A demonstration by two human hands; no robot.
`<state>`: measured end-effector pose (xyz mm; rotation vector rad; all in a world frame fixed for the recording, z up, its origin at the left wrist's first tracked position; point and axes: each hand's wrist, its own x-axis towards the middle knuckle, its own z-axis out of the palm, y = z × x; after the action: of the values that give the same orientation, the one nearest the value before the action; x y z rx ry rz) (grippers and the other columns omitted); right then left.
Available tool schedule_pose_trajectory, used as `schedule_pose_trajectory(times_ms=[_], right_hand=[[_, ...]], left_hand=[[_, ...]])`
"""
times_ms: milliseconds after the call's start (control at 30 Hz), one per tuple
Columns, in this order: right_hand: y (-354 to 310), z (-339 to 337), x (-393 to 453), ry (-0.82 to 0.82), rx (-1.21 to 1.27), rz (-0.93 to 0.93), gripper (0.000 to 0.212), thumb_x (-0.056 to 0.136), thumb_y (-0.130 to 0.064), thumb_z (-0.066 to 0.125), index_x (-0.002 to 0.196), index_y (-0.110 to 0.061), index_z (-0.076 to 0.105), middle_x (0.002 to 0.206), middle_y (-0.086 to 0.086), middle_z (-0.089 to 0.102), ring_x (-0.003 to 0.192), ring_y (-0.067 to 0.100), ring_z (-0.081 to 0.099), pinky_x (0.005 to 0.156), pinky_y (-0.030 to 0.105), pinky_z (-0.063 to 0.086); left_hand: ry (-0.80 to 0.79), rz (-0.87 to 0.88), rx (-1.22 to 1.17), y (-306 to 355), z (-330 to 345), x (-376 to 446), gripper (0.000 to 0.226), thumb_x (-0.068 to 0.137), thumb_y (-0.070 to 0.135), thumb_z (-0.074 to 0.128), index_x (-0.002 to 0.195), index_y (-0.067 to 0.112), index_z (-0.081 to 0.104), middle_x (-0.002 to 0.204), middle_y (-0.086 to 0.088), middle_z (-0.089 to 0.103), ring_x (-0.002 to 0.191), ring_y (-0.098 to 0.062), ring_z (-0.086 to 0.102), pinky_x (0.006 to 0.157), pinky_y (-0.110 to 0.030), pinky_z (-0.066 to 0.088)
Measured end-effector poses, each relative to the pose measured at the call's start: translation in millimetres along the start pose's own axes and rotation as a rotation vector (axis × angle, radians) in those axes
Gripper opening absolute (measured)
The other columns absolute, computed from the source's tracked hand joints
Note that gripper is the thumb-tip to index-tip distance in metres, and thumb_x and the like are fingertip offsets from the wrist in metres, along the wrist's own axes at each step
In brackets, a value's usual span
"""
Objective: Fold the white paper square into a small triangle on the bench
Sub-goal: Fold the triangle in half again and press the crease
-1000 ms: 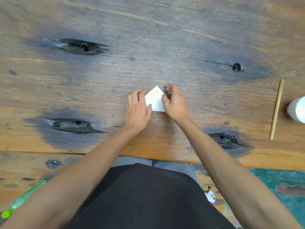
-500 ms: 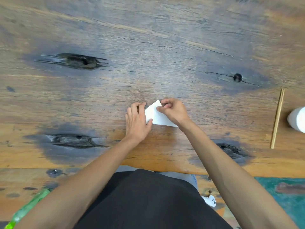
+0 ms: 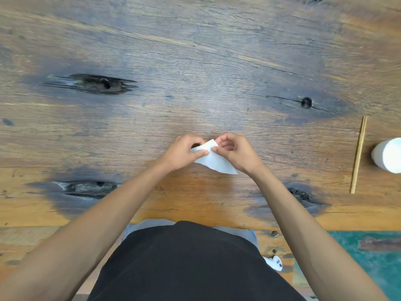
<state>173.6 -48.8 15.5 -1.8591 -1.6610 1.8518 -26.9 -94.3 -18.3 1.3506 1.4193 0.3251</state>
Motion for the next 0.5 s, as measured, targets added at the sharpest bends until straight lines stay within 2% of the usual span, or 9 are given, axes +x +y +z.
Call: schedule_pose_trajectory(times_ms=[67, 167, 300, 367, 433, 500], right_hand=[[1, -7, -8, -0.006, 0.018, -0.015, 0.016, 0.091, -0.012, 0.079, 0.102, -0.021, 0.071, 0.095, 0.002, 0.075, 0.080, 0.011, 0.068, 0.081, 0.025, 0.057], [3, -16, -20, 0.008, 0.024, -0.034, 0.016, 0.091, -0.015, 0.079, 0.105, -0.021, 0.075, 0.101, 0.005, 0.079, 0.086, 0.014, 0.071, 0.084, 0.027, 0.059], [6, -25, -41, 0.083, 0.051, -0.076, 0.005, 0.094, -0.021, 0.077, 0.098, -0.024, 0.076, 0.099, 0.002, 0.079, 0.090, 0.017, 0.074, 0.084, 0.031, 0.059], [8, -26, -52, 0.080, 0.097, -0.103, 0.004, 0.094, -0.022, 0.076, 0.098, -0.023, 0.076, 0.100, 0.001, 0.079, 0.091, 0.015, 0.075, 0.082, 0.026, 0.059], [10, -26, -65, 0.071, 0.152, -0.116, 0.003, 0.095, -0.021, 0.076, 0.096, -0.024, 0.076, 0.097, -0.001, 0.080, 0.087, 0.009, 0.075, 0.079, 0.021, 0.057], [13, -27, -78, 0.094, 0.206, -0.111, 0.003, 0.095, -0.021, 0.075, 0.093, -0.023, 0.077, 0.098, 0.002, 0.081, 0.087, 0.011, 0.074, 0.082, 0.025, 0.058]], left_hand=[[-0.041, -0.030, -0.085, 6, -8, -1, 0.015, 0.093, 0.024, 0.074, 0.099, 0.010, 0.075, 0.091, 0.000, 0.075, 0.083, -0.008, 0.063, 0.075, -0.028, 0.042], [-0.066, -0.075, -0.201, 17, -10, -7, 0.014, 0.093, 0.024, 0.075, 0.097, 0.011, 0.075, 0.092, -0.012, 0.078, 0.078, -0.011, 0.063, 0.073, -0.029, 0.044], [-0.074, -0.061, -0.290, 32, -11, -15, 0.012, 0.092, 0.028, 0.076, 0.095, 0.016, 0.077, 0.092, -0.009, 0.081, 0.080, -0.013, 0.069, 0.076, -0.032, 0.048], [-0.089, -0.054, -0.339, 41, -11, -19, 0.015, 0.093, 0.028, 0.075, 0.097, 0.014, 0.077, 0.092, -0.016, 0.080, 0.079, -0.016, 0.067, 0.076, -0.032, 0.046], [-0.099, -0.053, -0.380, 50, -11, -23, 0.014, 0.093, 0.027, 0.074, 0.098, 0.014, 0.077, 0.089, -0.012, 0.081, 0.076, -0.013, 0.066, 0.074, -0.030, 0.046], [-0.117, -0.057, -0.407, 58, -11, -26, 0.013, 0.094, 0.026, 0.073, 0.098, 0.014, 0.077, 0.083, -0.001, 0.081, 0.072, -0.007, 0.066, 0.069, -0.024, 0.048]])
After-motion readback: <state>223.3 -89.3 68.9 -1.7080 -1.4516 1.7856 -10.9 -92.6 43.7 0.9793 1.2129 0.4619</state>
